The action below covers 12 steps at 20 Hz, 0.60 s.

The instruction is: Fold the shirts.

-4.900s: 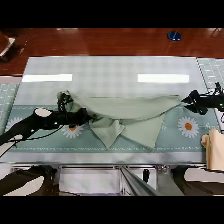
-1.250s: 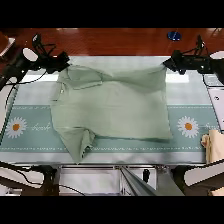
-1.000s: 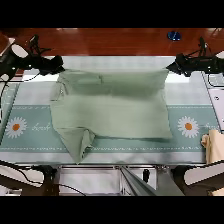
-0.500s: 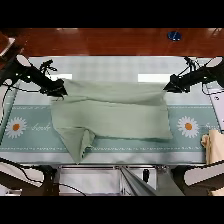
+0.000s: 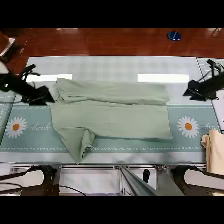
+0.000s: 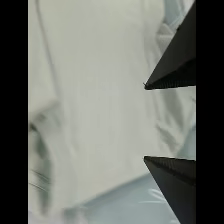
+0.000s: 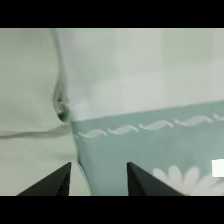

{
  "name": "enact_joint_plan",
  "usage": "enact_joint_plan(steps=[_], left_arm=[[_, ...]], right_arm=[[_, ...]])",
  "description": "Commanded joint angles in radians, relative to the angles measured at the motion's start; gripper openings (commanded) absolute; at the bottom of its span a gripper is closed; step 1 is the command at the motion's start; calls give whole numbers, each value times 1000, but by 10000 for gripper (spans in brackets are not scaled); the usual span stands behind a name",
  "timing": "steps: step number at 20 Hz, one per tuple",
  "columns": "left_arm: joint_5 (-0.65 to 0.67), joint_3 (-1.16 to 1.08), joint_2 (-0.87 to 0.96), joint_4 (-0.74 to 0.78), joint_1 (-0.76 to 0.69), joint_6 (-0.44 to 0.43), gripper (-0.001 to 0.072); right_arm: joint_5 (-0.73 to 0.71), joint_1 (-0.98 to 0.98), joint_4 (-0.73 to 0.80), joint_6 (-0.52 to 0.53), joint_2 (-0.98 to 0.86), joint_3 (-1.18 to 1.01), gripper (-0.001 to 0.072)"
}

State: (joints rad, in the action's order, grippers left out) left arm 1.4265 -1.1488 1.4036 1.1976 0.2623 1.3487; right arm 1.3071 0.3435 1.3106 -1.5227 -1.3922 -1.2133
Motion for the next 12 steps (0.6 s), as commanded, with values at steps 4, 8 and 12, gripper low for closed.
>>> enact_joint_plan(steps=[4,8,12], left_arm=[[-103,589,-327,-138,312,-72,507],[-134,692,-338,-277,333,-85,506],[-197,748,-335,-286,260,-84,506]], right_arm=[[-230,52,-148,45,456,568,408],[-225,51,-248,72,546,652,408],[-212,51,-281,81,546,652,408]])
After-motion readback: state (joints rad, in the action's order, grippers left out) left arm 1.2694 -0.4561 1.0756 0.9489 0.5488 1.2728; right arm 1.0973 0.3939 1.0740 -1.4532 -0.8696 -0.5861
